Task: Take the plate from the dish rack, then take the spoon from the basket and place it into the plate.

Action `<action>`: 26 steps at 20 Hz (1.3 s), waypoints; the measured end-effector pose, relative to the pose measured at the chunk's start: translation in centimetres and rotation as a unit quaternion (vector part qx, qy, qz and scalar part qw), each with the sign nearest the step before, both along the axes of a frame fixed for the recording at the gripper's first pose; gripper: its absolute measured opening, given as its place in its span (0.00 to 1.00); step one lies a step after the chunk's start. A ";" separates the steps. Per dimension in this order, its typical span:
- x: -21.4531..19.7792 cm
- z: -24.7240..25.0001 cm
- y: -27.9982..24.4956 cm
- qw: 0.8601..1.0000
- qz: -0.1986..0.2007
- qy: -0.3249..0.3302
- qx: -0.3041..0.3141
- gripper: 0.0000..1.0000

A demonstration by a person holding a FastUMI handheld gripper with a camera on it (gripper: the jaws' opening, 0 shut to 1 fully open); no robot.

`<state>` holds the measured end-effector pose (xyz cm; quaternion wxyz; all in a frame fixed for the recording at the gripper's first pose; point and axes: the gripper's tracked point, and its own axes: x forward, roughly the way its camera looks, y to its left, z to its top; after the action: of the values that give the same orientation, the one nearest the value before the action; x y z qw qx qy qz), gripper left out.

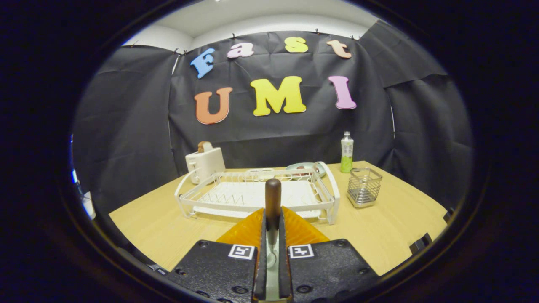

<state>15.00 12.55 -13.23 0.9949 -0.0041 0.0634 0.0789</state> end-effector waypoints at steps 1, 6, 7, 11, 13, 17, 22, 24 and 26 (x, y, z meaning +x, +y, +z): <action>0.1 0.0 -0.2 1.000 -0.003 -0.002 0.002 0.17; -0.8 1.6 -1.4 0.999 -0.021 -0.034 -0.002 0.54; -1.2 1.9 -1.9 0.999 -0.026 -0.040 -0.005 0.66; -2.5 2.8 -2.5 0.998 -0.033 -0.055 -0.003 0.97; -3.0 3.6 -2.9 0.997 -0.037 -0.065 -0.006 0.99; -4.3 5.0 -3.3 0.996 -0.038 -0.079 -0.013 1.00; -6.4 7.1 -3.5 0.993 -0.044 -0.110 -0.024 1.00; -7.3 7.5 -3.4 0.992 -0.044 -0.114 -0.029 1.00; -8.0 7.8 -2.8 0.992 -0.038 -0.114 -0.029 1.00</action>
<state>7.05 9.72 -5.43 0.9974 -0.0398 -0.0477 0.0377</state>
